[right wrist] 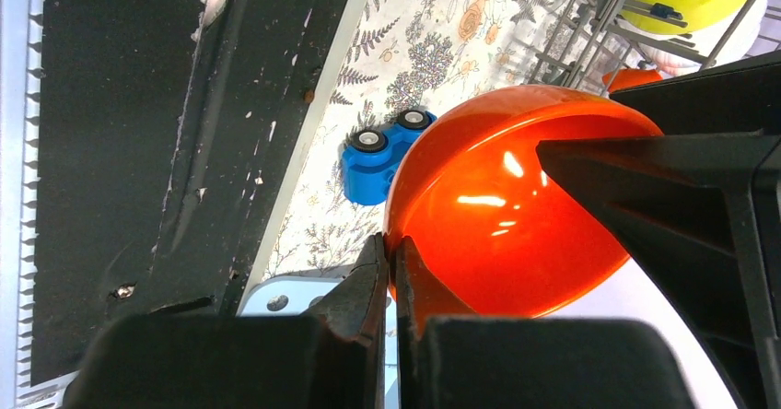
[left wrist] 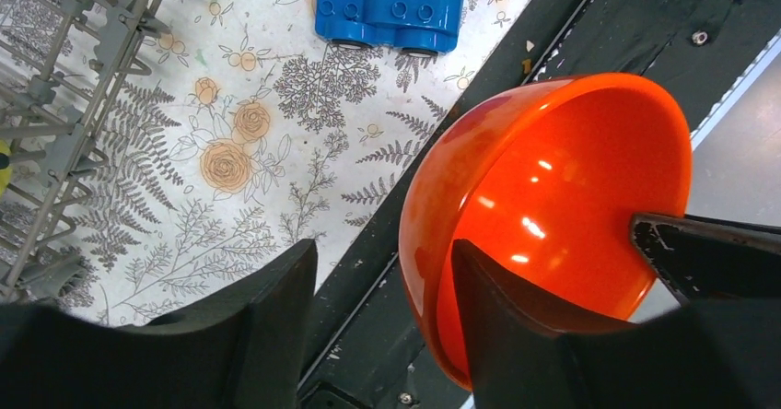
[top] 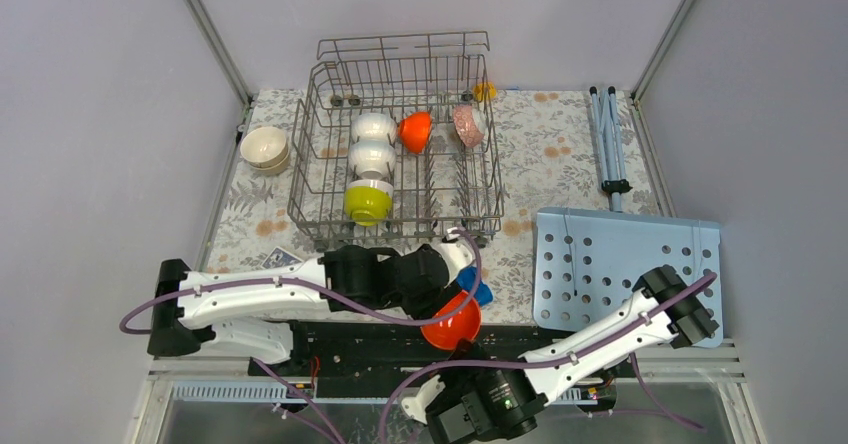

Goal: Unload the bowls from the dish rack
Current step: Place the bowl at the center of the board.

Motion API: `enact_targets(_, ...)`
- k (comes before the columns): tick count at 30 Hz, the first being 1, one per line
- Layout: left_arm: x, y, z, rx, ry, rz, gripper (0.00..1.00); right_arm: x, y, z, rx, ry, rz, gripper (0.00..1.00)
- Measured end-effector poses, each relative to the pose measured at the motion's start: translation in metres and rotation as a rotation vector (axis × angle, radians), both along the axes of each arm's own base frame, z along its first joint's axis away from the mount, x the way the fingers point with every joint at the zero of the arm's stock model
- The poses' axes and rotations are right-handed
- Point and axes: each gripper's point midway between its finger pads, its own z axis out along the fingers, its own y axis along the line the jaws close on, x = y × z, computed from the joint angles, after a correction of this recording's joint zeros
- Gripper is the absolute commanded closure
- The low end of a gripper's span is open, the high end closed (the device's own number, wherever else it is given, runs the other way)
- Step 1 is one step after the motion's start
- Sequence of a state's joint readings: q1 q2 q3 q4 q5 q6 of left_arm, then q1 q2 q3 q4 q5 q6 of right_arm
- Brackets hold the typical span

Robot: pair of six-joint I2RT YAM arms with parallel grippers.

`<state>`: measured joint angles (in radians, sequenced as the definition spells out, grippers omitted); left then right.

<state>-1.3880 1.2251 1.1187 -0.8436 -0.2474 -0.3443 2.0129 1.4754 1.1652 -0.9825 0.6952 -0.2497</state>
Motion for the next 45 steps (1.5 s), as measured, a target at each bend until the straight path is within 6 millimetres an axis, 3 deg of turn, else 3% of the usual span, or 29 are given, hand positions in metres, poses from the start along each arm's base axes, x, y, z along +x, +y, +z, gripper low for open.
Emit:
enact_targets(3,-0.001,-0.002,-0.003,0.003,0.008,0.0,0.61,-0.001,0.0,-0.001,0.0,-0.003,0.0,1.0)
enact_targets(8,-0.005,-0.011,-0.001,-0.032,0.018,-0.003,1.0,0.0,0.003,-0.001,0.011,-0.017,-0.009,1.0)
enact_targets(12,0.001,-0.009,-0.008,-0.011,0.003,0.017,1.0,-0.002,0.011,0.004,0.056,-0.02,-0.007,0.99)
enact_targets(14,0.001,-0.01,-0.008,-0.012,0.001,0.017,1.0,-0.002,0.011,0.004,0.054,-0.023,-0.006,0.82)
enact_targets(18,0.0,-0.01,-0.006,-0.02,0.006,0.017,1.0,-0.003,0.01,0.004,0.058,-0.022,-0.013,0.38)
enact_targets(20,-0.001,-0.01,-0.004,-0.03,0.006,0.017,1.0,-0.003,0.009,0.004,0.06,-0.024,-0.02,0.21)
enact_targets(21,-0.001,-0.01,-0.002,-0.036,0.006,0.019,1.0,-0.003,0.009,0.004,0.062,-0.025,-0.022,0.06)
enact_targets(22,-0.001,-0.01,-0.001,-0.043,0.005,0.02,1.0,-0.003,0.009,0.004,0.066,-0.024,-0.026,0.01)
enact_targets(30,0.006,-0.012,0.007,-0.081,-0.02,0.062,1.0,-0.007,0.013,0.005,0.123,0.008,-0.064,0.0)
enact_targets(36,0.025,-0.014,0.021,-0.151,-0.049,0.133,1.0,-0.014,0.025,0.017,0.212,0.059,-0.097,0.0)
enact_targets(41,0.065,-0.002,0.034,-0.217,-0.064,0.289,1.0,-0.015,0.038,0.038,0.341,0.085,-0.147,0.0)
enact_targets(45,0.103,0.017,0.058,-0.33,-0.083,0.454,1.0,-0.018,0.046,0.056,0.453,0.138,-0.198,0.0)
